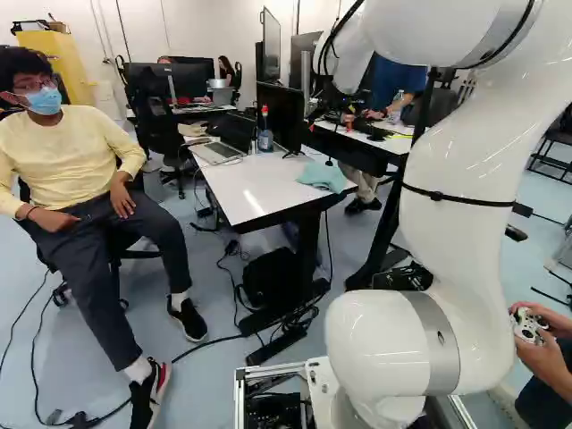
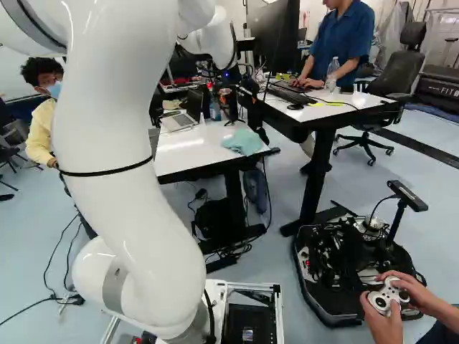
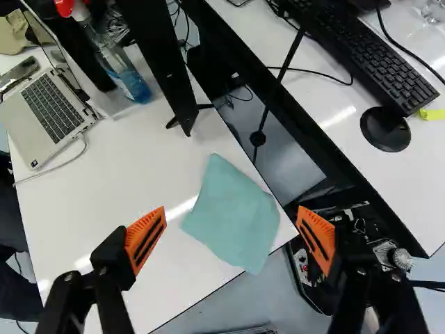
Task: Clean the table with the green towel
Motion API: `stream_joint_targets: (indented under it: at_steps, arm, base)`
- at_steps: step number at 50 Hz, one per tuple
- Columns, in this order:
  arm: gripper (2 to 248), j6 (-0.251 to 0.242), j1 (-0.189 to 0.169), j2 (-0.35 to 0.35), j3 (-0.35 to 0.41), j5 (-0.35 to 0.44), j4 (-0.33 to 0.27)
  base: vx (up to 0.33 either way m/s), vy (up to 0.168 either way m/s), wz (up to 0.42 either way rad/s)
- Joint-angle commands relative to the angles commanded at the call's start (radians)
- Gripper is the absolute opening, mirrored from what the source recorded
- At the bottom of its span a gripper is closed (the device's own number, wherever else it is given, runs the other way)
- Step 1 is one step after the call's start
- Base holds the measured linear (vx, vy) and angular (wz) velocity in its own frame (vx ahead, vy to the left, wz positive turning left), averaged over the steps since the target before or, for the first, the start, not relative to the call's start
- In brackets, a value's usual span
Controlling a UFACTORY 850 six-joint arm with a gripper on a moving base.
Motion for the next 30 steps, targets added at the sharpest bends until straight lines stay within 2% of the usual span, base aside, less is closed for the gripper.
stream_joint_targets:
  at_steps: [30]
  arm:
    - [247,0.0,0.013,0.048,0.117,0.12,-0.001]
  base:
    - [0.0,0.0,0.0]
